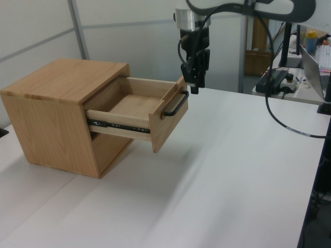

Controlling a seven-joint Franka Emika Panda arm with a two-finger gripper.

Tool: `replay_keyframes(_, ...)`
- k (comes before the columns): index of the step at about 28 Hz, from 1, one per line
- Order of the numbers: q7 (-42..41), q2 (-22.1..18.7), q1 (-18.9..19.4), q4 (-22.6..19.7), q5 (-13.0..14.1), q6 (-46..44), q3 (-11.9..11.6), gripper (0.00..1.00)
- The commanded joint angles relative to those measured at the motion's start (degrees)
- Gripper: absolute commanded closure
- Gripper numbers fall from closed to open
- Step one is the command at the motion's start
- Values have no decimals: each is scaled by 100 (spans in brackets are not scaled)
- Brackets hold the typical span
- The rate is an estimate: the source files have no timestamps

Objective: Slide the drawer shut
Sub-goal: 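Lower the gripper toward the black handle of the open drawer, then push the drawer front with the gripper into the cabinet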

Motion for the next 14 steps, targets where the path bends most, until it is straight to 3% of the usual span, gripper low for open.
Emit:
replay_keyframes(1, -118, 293, -17, -81, -243, 202, -19, 100)
replay_keyframes(5, -74, 513, -8, -116, -551, 465, -19, 100)
replay_keyframes(14, -47, 883, -8, -124, -841, 790, -19, 100)
